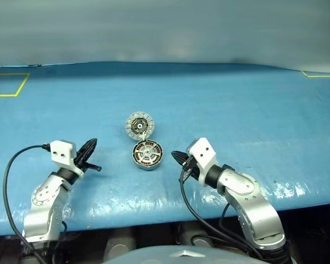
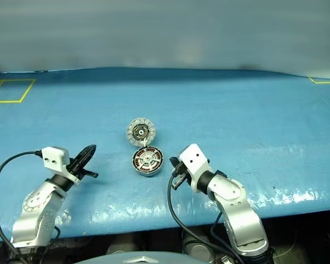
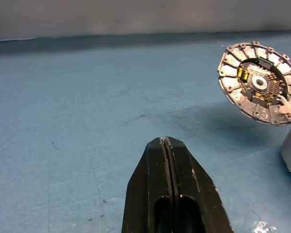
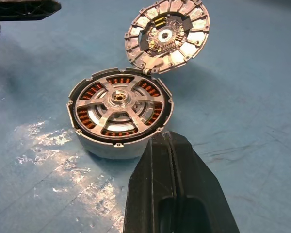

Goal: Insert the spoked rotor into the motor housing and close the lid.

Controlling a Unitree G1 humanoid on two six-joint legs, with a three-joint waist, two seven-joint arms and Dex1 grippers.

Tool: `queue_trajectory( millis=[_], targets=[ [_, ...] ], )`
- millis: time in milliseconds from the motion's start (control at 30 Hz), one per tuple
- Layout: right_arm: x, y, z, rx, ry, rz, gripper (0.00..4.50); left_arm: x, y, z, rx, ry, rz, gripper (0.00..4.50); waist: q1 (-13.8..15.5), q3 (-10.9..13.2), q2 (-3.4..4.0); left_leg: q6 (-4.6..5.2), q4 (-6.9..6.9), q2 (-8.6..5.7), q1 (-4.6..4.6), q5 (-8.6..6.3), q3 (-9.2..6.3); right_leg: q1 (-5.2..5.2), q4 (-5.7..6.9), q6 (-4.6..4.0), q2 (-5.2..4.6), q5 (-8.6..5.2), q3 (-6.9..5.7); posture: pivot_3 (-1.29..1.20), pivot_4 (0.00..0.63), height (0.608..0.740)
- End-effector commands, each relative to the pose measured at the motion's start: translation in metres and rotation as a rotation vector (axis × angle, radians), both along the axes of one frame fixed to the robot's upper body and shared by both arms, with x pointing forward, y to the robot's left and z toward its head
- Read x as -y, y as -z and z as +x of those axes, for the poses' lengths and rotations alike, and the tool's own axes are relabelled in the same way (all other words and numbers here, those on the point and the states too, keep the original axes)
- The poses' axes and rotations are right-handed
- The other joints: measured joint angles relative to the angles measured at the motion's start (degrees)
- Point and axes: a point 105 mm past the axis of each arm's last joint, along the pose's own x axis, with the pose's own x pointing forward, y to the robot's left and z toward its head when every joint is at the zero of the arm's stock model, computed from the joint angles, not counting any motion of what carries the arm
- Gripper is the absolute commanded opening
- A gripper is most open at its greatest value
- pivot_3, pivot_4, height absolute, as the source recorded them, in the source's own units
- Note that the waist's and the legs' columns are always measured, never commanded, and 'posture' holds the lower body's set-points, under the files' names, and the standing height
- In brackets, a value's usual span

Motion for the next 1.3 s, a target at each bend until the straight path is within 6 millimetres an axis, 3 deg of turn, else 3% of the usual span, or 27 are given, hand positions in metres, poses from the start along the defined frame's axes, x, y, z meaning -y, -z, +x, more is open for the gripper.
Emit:
queue_trajectory(
  millis=[33,233,467,767,1133,1300],
  targets=[
    [-0.007,-0.006,-0.006,0.01,-0.011,0.044,0.0,-0.007,-0.01,0.014,-0.015,0.031,-0.034,0.02,0.02,-0.01,-0.04,0.0,-0.02,-0.01,0.0,0.0,-0.01,0.0,-0.01,0.0,0.01,0.0,0.0,0.0,0.15,0.74],
    [-0.017,-0.003,-0.013,-0.021,-0.036,0.096,0.0,-0.006,-0.018,0.047,-0.079,0.121,-0.063,0.02,0.03,-0.01,-0.07,-0.03,-0.07,-0.03,-0.02,0.01,-0.04,-0.03,-0.02,0.03,0.1,0.02,-0.02,0.0,0.15,0.74],
    [-0.026,-0.002,-0.024,-0.043,-0.088,0.121,0.0,0.006,-0.034,0.08,-0.137,0.245,-0.225,0.02,0.11,-0.01,-0.12,-0.04,-0.07,-0.07,-0.1,0.01,-0.1,-0.04,-0.04,0.27,0.12,0.16,-0.04,0.0,0.15,0.74],
    [-0.026,-0.004,-0.025,-0.028,-0.055,0.126,0.0,0.032,-0.036,0.111,-0.327,0.38,-0.177,0.02,0.4,-0.01,-0.13,-0.07,0.02,-0.14,-0.48,0.03,-0.25,-0.23,-0.06,0.29,0.18,0.18,-0.24,0.0,0.15,0.74],
    [-0.027,-0.003,-0.03,-0.027,-0.033,0.133,0.0,0.059,-0.04,0.112,-0.55,0.618,-0.02,0.02,0.65,0.01,-0.14,-0.08,0.09,-0.18,-0.8,0.04,-0.56,-0.33,-0.12,0.09,0.16,0.23,-0.61,0.0,0.15,0.74],
    [-0.027,-0.003,-0.032,-0.027,-0.016,0.138,0.0,0.066,-0.047,0.112,-0.575,0.69,0.022,0.02,0.72,0.01,-0.14,-0.08,0.1,-0.18,-0.83,0.04,-0.64,-0.32,-0.12,0.07,0.16,0.2,-0.68,0.0,0.15,0.74]
  ],
)
